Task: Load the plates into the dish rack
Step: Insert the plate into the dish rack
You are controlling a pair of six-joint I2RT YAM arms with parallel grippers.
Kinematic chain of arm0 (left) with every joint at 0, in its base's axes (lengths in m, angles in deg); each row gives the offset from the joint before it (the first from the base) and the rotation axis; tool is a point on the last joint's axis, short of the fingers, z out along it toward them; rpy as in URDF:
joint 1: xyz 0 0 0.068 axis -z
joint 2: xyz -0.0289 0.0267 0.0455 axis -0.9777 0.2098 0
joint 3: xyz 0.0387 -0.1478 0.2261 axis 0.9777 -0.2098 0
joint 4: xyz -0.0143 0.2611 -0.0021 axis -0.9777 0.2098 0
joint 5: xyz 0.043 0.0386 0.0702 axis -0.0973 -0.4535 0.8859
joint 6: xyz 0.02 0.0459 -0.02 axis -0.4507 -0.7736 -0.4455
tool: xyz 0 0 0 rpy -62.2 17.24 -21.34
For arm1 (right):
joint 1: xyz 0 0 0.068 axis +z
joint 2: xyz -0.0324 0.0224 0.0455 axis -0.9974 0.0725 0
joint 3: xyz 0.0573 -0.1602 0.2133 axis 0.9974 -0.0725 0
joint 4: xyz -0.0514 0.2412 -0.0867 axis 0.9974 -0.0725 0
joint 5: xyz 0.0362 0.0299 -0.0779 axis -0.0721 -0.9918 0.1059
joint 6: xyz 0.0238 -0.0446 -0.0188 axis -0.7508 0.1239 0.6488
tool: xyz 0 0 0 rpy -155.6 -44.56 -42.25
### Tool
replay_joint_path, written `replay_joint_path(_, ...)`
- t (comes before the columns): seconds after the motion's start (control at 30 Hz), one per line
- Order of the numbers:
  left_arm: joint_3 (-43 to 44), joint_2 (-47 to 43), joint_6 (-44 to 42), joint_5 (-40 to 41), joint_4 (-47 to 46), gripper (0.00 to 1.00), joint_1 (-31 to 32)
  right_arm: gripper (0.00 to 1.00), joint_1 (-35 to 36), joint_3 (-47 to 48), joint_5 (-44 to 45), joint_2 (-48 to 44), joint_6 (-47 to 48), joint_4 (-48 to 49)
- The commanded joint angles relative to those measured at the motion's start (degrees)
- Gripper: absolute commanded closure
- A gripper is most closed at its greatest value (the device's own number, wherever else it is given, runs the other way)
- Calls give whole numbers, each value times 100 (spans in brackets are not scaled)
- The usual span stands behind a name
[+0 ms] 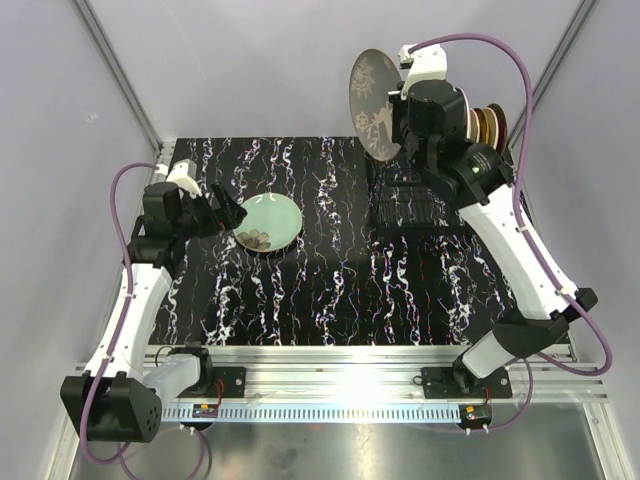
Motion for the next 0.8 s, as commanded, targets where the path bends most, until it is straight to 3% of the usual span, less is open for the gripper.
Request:
replay_joint_path(0.0,214,-132,-95,93,-32,1,13,100,23,658,767,32,666,901)
replay_joint_path(0.17,214,-106,-113,-56,-50,1,13,100,14,553,1215,165,1369,1357)
replay_joint_path(0.33,320,26,-139,-170,82,1,4,100,23,1044,1531,516,1765,1253)
replay_joint_path(0.77,250,-36,-69,-311,3,1,-5,100,260,650,2428,903,2969,2079)
